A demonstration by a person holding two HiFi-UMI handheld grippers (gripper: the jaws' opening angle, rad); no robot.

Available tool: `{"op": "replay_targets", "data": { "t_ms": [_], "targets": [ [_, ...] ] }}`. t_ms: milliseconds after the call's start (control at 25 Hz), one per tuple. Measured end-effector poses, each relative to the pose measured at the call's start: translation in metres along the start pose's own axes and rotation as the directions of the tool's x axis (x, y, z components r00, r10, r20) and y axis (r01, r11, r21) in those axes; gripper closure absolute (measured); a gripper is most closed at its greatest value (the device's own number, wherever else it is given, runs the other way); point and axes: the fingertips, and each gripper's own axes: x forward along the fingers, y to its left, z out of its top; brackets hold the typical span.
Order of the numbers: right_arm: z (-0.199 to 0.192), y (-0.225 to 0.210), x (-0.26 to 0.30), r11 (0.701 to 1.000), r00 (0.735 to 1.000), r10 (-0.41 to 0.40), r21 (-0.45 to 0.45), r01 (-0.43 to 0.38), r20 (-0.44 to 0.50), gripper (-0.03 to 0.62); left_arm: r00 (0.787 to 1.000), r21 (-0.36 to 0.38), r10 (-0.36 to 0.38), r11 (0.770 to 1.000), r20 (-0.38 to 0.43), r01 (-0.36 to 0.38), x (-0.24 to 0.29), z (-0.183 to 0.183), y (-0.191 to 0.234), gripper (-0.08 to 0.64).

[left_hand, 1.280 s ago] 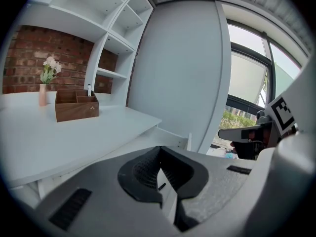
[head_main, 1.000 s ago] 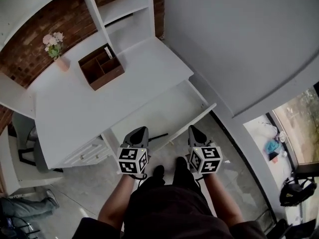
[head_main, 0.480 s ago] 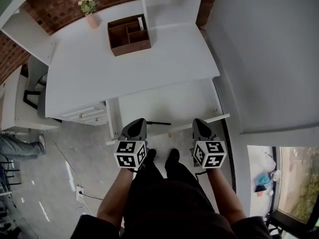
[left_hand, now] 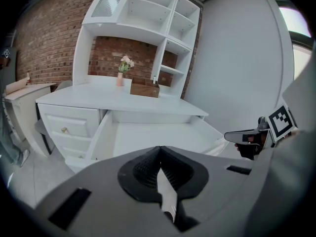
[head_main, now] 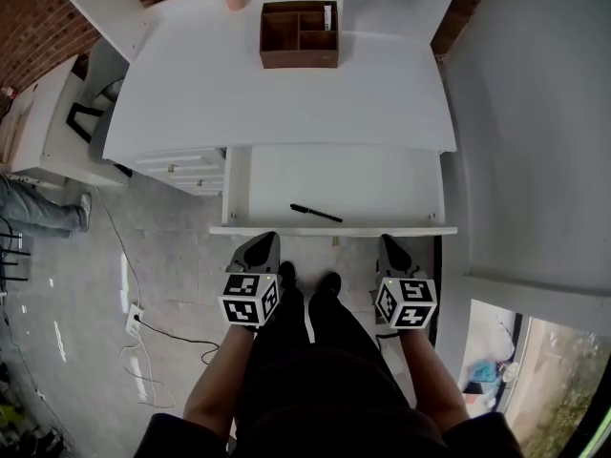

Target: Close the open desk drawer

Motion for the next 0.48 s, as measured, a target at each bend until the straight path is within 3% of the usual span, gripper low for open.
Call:
{"op": "replay_targets", "data": {
  "t_ms": [200, 480],
  "targets": [
    [-0.023, 0.005, 0.003, 1.0, 0.999, 0.006, -0.007, -0.007, -0.05, 0.588, 0.999, -0.022, 0.025, 0.999, -0.038, -0.026, -0.003, -0.025, 0.006, 0.549],
    [-0.05, -0.018, 0.009, 0.999, 0.992, -0.05, 0.004, 0.051, -0.117, 0.588, 0.993, -0.078, 0.059, 0.995, -0.104, -0.067, 0.002, -0.058, 0.02, 0.549]
  ]
}}
